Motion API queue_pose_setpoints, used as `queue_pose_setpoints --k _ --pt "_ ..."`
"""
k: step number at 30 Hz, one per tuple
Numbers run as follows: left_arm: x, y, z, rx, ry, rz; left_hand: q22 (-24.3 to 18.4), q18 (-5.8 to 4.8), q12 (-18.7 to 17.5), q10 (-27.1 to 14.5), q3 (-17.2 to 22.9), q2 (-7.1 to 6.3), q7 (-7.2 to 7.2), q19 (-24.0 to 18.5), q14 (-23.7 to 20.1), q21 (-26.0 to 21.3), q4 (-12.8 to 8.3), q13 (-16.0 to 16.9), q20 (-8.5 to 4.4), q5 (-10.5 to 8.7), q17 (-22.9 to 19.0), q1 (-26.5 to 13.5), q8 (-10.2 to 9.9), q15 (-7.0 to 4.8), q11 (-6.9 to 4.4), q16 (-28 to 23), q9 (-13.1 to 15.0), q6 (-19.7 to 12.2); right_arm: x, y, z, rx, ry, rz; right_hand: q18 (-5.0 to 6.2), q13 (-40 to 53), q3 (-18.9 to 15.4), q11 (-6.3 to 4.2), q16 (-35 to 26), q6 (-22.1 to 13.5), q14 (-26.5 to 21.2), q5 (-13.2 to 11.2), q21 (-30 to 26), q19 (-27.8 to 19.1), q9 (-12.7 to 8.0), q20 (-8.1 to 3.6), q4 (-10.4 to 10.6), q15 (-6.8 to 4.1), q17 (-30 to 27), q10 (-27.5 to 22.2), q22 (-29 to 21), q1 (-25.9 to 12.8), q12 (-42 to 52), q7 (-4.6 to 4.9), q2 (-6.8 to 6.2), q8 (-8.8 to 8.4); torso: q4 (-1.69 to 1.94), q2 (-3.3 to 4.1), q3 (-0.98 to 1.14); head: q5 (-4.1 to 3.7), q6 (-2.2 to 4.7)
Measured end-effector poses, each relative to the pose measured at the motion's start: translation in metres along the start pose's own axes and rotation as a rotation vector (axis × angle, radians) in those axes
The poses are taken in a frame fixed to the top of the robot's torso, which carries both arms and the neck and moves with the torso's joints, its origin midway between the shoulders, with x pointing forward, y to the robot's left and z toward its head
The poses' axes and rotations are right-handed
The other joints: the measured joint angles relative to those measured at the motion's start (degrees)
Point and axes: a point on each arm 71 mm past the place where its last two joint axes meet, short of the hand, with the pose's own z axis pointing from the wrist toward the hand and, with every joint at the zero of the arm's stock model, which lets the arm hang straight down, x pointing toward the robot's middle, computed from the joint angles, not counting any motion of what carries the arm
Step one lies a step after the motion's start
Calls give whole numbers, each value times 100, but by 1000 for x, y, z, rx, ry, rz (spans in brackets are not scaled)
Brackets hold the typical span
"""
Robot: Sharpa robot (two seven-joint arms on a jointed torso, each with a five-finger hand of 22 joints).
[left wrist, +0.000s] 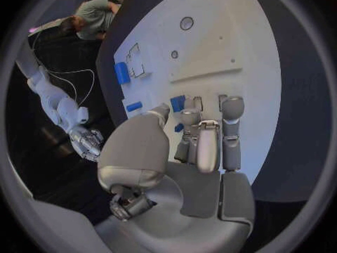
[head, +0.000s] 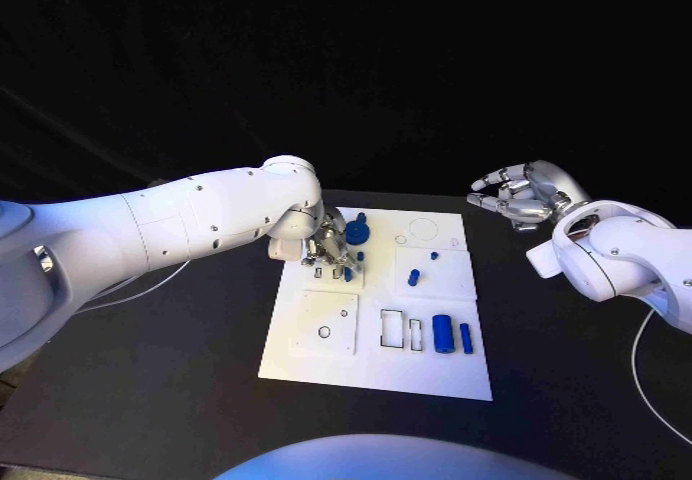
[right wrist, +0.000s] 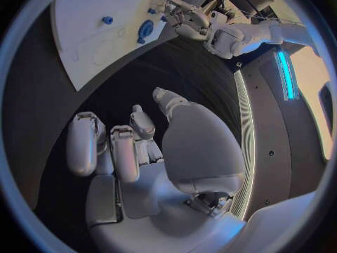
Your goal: Assemble the parts on the task board
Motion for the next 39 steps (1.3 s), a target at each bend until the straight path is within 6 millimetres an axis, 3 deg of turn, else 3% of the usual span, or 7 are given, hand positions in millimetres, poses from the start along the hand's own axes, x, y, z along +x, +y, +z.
queue_pose_setpoints --k 7,12,15,20,30,33,39 --pt "0 0 0 2 5 0 19 0 1 4 822 -166 0 0 0 24 6 -7 0 0 0 438 0 0 -3 0 69 0 0 -1 0 3 1 0 0 0 0 0 0 -17 0 0 -25 0 6 0 0 0 0 0 0 0 0 17 0 23 0 0 -1 0 1" --pt "1 0 0 7 9 -11 68 1 1 33 2131 -399 -8 0 0 64 -150 -14 0 -36 0 748 20 0 -32 23 149 -58 0 -1 0 5 2 0 0 0 0 0 0 -17 0 0 -25 0 6 0 0 0 0 0 -1 0 0 17 0 23 1 1 -1 -1 1" --pt "1 0 0 12 13 -24 108 0 1 54 2388 -439 -13 21 0 111 51 -10 -21 -50 0 783 191 0 -52 23 150 -117 1 -2 0 6 2 0 0 0 0 0 0 -17 0 0 -25 0 5 0 0 0 0 0 -1 0 0 17 0 23 1 2 -1 -2 -3" --pt "0 4 -1 21 16 -55 140 0 1 55 2628 -548 -30 21 0 134 134 -50 -21 -39 0 624 301 0 -53 23 554 -136 1 -3 0 10 3 -1 0 0 0 0 0 -17 0 0 -24 0 5 0 0 0 0 0 -1 0 0 17 0 23 2 3 -1 1 -9" --pt "2 18 -8 39 7 -120 149 0 0 75 2677 -550 -20 21 0 156 101 -69 -21 -38 0 517 357 0 -33 23 631 -146 0 -5 0 15 1 -2 0 1 16 0 0 -17 0 0 -24 0 5 0 16 0 -1 0 3 0 0 17 0 23 9 3 1 9 -23" --pt "3 23 -12 45 -6 -134 209 0 81 164 2841 -612 -20 21 0 193 -62 7 -21 -38 0 456 386 0 -64 45 646 -146 -1 -6 -1 17 0 -2 0 1 16 0 0 -17 0 0 -24 0 5 0 16 0 -1 0 3 0 0 17 0 23 13 3 2 7 -30" --pt "5 30 -20 54 -59 -152 320 -8 135 242 2882 -685 -39 104 4 266 -25 72 -61 -38 0 382 447 -4 -95 53 721 -125 -3 -7 -2 19 -2 -3 0 -6 0 0 0 -38 0 0 -57 -21 6 -21 32 0 -1 0 3 0 0 -4 0 23 13 3 4 3 -32"
